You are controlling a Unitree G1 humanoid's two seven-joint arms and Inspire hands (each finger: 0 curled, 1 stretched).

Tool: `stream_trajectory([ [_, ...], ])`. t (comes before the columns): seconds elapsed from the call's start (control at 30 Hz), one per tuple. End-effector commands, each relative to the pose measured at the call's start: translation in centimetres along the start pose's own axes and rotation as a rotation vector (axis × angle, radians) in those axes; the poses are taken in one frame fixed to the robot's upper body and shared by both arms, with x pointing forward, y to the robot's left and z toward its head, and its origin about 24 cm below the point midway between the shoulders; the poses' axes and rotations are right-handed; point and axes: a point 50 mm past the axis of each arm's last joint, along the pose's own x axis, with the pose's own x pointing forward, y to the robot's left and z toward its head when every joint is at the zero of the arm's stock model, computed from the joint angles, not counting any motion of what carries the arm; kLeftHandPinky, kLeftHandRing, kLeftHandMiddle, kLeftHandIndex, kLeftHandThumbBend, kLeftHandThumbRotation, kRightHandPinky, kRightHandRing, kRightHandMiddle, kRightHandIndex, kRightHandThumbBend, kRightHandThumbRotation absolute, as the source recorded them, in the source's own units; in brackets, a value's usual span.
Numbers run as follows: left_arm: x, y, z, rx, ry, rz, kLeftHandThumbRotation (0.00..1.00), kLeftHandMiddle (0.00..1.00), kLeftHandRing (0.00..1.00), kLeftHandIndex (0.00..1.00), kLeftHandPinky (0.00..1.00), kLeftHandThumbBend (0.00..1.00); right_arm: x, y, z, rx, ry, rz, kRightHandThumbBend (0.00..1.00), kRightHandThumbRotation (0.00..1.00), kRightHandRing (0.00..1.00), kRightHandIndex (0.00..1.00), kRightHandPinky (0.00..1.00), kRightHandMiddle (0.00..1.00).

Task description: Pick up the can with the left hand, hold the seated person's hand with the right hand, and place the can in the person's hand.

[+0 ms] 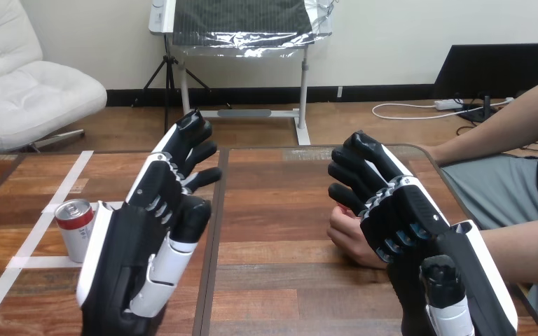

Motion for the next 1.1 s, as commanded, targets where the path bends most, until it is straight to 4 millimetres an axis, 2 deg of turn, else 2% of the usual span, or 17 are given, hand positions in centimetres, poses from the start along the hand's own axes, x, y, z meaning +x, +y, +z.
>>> stream_trajectory([
  [0.0,1.7,0.7,0.5,0.081,-0.095,0.034,0.85,0.89,0.88,0.88,0.81,0.7,1.1,0.0,1.1,-0.016,-0.082,0.015,0.87,0.84,0.92,0.92,0.91,0.91],
  [0.3,3.0,2.6,0.0,0.245,-0.121,0.06,0.86,0.88,0.86,0.87,0.78,0.74,1.2,-0.1,1.0,-0.018,-0.09,0.019,0.86,0.84,0.93,0.92,0.91,0.92],
  [0.6,4.2,4.7,-0.8,0.306,-0.104,0.082,0.81,0.91,0.91,0.89,0.84,0.9,1.3,-0.1,0.9,-0.014,-0.088,0.013,0.86,0.84,0.93,0.93,0.91,0.92],
  [0.7,4.7,5.3,-1.0,0.354,-0.103,0.08,0.78,0.91,0.92,0.89,0.86,0.95,1.3,0.0,0.9,-0.01,-0.088,0.011,0.87,0.84,0.93,0.93,0.91,0.92],
  [0.73,4.8,5.5,-1.0,0.373,-0.105,0.074,0.74,0.92,0.92,0.89,0.86,0.97,1.3,-0.1,0.9,-0.009,-0.089,0.011,0.87,0.84,0.93,0.93,0.91,0.92],
  [1.0,5.9,7.1,-1.7,0.472,-0.064,0.091,0.58,0.93,0.92,0.9,0.87,1.0,1.3,0.0,1.0,0.001,-0.092,0.009,0.87,0.85,0.93,0.93,0.92,0.92],
  [1.07,6.5,8.0,-2.2,0.51,-0.03,0.108,0.49,0.94,0.93,0.9,0.88,1.0,1.3,0.0,0.9,0.009,-0.097,0.012,0.86,0.85,0.94,0.93,0.93,0.93],
])
